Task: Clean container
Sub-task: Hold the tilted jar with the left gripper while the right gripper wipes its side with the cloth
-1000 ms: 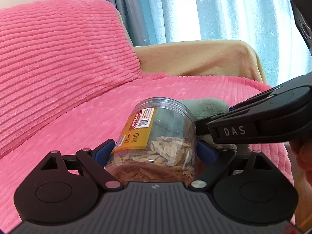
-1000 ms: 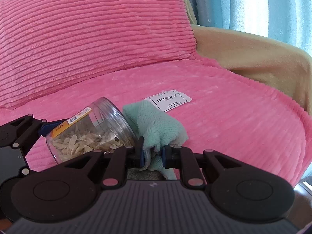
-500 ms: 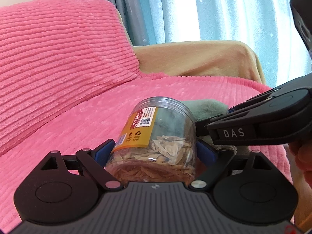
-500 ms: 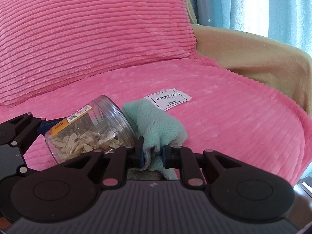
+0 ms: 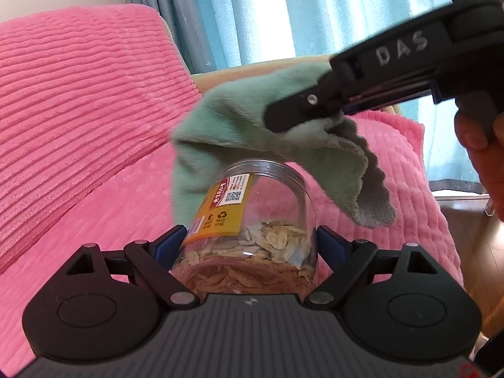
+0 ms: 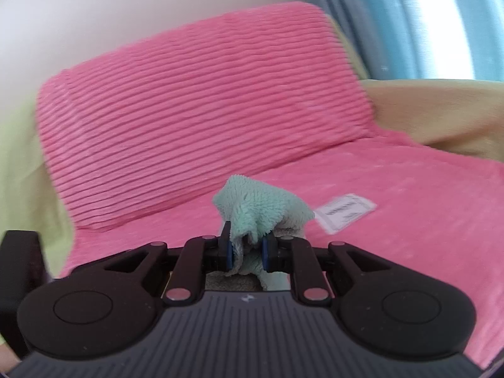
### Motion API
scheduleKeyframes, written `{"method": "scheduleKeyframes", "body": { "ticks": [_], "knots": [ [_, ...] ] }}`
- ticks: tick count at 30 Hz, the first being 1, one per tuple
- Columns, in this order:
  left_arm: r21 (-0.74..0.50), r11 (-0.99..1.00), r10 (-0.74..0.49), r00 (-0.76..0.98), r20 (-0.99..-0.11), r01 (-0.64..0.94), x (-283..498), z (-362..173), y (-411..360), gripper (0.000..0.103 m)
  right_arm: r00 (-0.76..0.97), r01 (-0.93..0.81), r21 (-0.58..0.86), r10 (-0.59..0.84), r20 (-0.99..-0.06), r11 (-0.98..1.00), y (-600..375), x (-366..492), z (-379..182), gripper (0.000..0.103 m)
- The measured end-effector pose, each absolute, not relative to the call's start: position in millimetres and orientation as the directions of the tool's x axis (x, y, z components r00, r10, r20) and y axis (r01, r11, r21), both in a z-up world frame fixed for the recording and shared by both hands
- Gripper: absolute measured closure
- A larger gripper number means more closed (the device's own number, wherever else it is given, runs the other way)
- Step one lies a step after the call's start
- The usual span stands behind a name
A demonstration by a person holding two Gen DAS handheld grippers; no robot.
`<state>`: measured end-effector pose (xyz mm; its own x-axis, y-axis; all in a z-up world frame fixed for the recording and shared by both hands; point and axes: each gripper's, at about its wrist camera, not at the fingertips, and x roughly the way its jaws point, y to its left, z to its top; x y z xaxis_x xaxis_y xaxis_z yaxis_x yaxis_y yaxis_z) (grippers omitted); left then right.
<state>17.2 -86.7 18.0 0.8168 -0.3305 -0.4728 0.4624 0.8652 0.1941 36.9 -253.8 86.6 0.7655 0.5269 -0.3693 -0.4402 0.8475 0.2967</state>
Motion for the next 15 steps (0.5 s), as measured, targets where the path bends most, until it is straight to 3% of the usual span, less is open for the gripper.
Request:
{"method": "scheduleKeyframes", "body": {
  "ticks": [9,15],
  "knots": [
    [0.199,0.866,-0.331,0.823,-0.461,0.459,12.9,13.4,-87.4,0.01,0.751,-0.484,0.216,0.529,-0.395,0.848,-236.7,33.8,79.5,0.089],
    [0.178,0.866,-0.333,0.805,-0.491,0.467,9.9,12.9,-80.2,0.013,0.745,-0.509,0.183,0.537,-0.396,0.841,-231.7,29.8,79.0,0.089]
  ]
}}
